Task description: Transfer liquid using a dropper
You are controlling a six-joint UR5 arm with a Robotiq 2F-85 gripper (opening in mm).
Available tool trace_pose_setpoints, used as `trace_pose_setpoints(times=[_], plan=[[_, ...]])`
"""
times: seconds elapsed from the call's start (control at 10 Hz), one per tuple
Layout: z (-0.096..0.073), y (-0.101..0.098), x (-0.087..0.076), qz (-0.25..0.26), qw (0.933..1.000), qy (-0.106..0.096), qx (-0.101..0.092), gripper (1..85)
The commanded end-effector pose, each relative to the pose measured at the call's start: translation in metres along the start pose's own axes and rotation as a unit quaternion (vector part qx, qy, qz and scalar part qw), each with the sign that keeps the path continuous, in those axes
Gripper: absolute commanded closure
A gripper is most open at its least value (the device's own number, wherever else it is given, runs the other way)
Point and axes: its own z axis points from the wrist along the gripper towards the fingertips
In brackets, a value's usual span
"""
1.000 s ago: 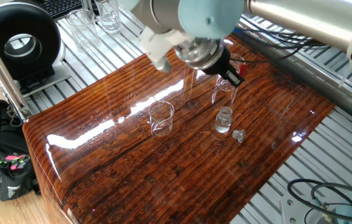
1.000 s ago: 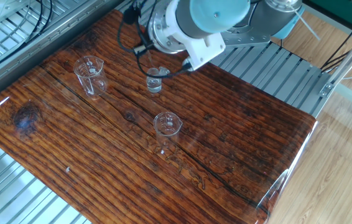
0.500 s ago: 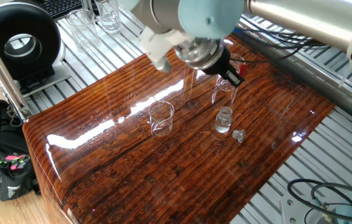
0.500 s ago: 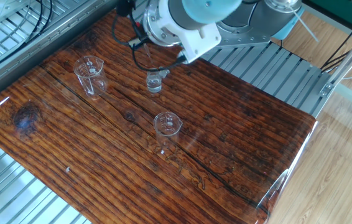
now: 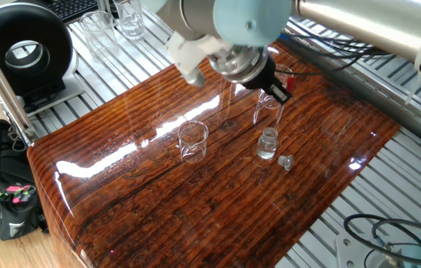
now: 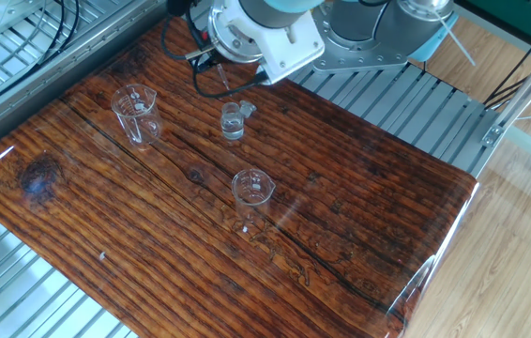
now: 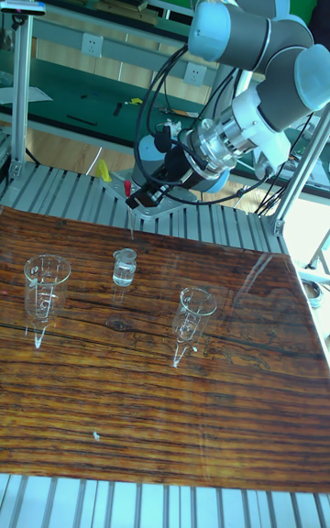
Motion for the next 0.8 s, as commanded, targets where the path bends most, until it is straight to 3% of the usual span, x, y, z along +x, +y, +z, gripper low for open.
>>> trace_pose_setpoints(times=[0.0,0.5,0.7], plan=[[-0.002,0.003,0.002,0.003,1.0,-0.006,-0.007,83.7],[-0.002,-0.002,0.005,0.001,1.0,-0.005,0.001,83.7],[-0.003,-0.007,0.02,-0.001,0.9997,0.024,0.011,83.7]])
